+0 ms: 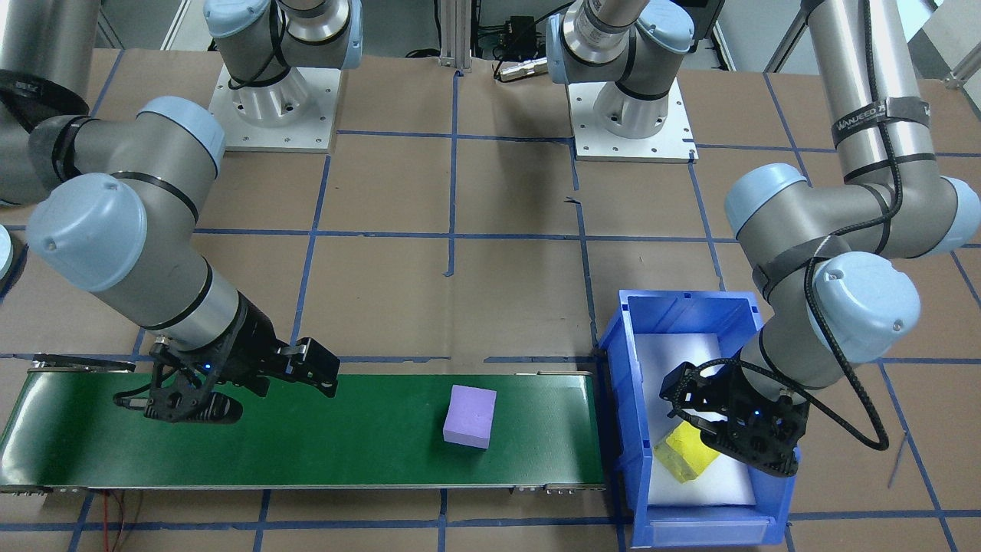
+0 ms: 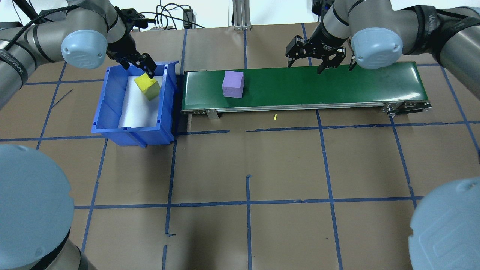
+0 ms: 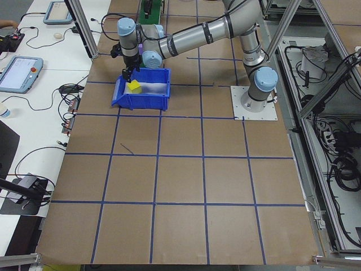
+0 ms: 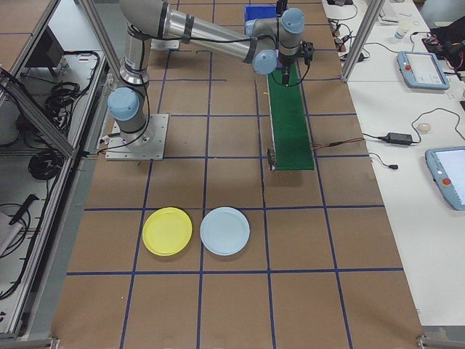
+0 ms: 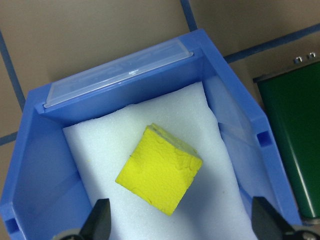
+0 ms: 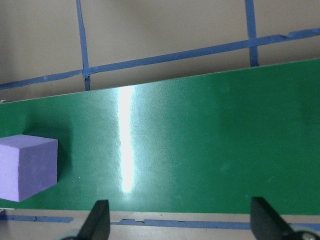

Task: Move block left to right into plate

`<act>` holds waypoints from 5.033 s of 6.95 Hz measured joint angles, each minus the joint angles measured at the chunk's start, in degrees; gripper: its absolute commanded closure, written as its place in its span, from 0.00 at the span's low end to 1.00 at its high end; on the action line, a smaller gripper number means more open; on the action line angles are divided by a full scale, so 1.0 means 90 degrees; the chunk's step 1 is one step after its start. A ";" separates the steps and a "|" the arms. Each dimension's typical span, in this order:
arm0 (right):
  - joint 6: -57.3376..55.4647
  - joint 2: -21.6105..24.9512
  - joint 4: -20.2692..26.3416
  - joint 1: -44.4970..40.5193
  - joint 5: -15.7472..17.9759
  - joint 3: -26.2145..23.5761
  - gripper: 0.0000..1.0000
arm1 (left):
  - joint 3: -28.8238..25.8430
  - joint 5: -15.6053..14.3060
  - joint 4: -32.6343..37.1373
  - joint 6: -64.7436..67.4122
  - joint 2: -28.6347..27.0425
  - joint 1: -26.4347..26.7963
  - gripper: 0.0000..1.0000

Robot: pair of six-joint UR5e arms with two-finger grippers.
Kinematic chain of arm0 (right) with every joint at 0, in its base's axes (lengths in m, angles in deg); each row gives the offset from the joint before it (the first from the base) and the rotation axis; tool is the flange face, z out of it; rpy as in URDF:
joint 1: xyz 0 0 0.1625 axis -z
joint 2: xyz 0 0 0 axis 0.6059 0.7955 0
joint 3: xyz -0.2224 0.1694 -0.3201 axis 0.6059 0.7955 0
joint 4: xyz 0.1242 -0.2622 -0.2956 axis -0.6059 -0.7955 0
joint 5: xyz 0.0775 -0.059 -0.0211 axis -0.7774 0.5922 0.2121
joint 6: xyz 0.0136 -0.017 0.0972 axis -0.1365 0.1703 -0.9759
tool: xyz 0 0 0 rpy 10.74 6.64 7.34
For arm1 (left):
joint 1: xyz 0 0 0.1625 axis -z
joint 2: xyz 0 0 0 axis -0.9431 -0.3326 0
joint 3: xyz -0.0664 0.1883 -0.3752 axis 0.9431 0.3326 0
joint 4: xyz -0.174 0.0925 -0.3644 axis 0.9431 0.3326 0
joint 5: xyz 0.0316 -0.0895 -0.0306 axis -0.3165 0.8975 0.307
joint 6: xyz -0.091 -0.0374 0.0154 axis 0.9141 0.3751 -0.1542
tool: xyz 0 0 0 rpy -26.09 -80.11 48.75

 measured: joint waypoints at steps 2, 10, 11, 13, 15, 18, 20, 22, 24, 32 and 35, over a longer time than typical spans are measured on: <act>0.0030 -0.0144 -0.0158 0.0000 -0.0069 0.0020 0.00 | 0.0062 0.0020 -0.0157 -0.0912 -0.0269 -0.0044 0.00; -0.0225 -0.0240 -0.0236 0.0000 -0.0356 0.0055 0.00 | 0.0157 -0.0039 -0.0397 -0.0519 -0.0024 -0.0100 0.55; -0.0256 -0.0259 -0.0236 0.0000 -0.0387 0.0043 0.00 | 0.0166 -0.0035 0.0079 0.0116 0.0376 -0.0090 0.55; -0.0323 -0.0289 -0.0236 0.0000 -0.0400 0.0025 0.00 | 0.0230 -0.0016 0.0783 0.1576 0.1020 0.0102 0.55; -0.0342 -0.0313 -0.0236 0.0001 -0.0403 0.0017 0.00 | 0.0291 -0.0048 0.1199 0.2620 0.1442 0.0688 0.55; -0.0340 -0.0432 -0.0323 0.0001 -0.0409 0.0012 0.00 | 0.0337 0.0050 0.1149 0.4271 0.1336 0.1284 0.54; -0.0325 -0.0578 -0.0440 0.0000 -0.0400 0.0001 0.00 | 0.0276 0.0076 0.0488 0.4681 0.0839 0.1398 0.52; -0.0289 -0.0697 -0.0659 0.0002 -0.0326 -0.0034 0.46 | 0.0240 0.0060 -0.0159 0.4694 0.0475 0.1447 0.52; 0.0212 -0.0789 -0.0762 0.0023 0.0134 -0.0046 0.72 | 0.0258 0.0051 -0.0590 0.4631 0.0215 0.1454 0.46; 0.7688 0.0852 0.0206 0.4014 0.2569 -0.0987 0.72 | 0.0419 0.0061 -0.0506 0.4401 0.0797 0.1463 0.00; 0.9422 0.0762 -0.0170 0.5922 0.2410 -0.1585 0.20 | 0.0452 -0.0018 0.1093 0.4319 0.2089 0.0857 0.00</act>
